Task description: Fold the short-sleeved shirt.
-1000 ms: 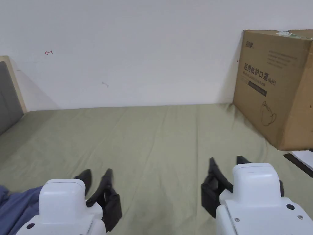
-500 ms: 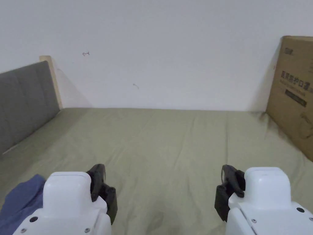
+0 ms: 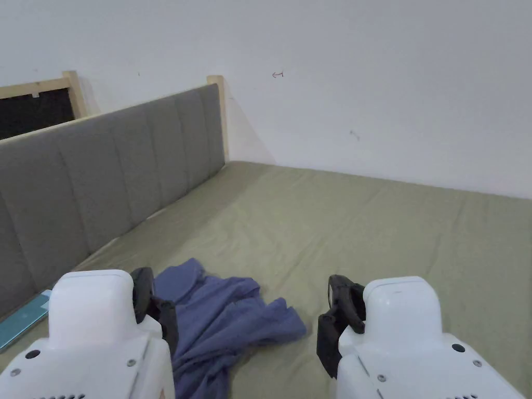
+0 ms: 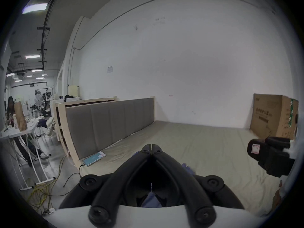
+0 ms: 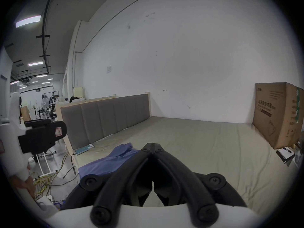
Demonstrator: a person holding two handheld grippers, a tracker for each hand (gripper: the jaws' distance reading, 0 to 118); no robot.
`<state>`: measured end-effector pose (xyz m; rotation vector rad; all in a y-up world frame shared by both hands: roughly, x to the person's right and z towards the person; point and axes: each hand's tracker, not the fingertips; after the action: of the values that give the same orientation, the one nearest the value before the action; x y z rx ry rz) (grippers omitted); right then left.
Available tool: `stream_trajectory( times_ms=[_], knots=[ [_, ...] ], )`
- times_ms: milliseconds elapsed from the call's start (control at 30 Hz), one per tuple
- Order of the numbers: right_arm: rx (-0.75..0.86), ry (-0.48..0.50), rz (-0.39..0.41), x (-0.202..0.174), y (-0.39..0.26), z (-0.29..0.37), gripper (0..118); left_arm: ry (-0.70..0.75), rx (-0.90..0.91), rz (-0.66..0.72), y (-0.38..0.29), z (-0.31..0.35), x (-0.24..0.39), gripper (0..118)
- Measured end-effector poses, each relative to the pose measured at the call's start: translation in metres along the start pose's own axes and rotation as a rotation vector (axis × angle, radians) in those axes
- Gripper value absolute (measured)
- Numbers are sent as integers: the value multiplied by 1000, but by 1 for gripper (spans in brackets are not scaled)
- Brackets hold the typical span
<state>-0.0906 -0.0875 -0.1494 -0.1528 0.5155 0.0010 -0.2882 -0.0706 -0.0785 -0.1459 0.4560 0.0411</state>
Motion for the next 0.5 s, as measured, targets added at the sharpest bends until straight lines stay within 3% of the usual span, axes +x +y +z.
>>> stream_trajectory(
  times_ms=[133, 300, 433, 500],
  knots=[
    [-25, 26, 0, -4, -4, -4, 0, -38, -65, 71, -18, -31, -5, 0],
    [-84, 18, -2, 2, -13, -8, 0, -81, -385, 27, -66, -130, -2, 0],
    [-123, 2, -18, 10, -25, -6, 0, -124, -603, 115, -112, -197, -10, 0],
    [-154, -12, -30, 14, -30, -9, 0, -69, -694, 31, -125, -219, -6, 0]
  ],
)
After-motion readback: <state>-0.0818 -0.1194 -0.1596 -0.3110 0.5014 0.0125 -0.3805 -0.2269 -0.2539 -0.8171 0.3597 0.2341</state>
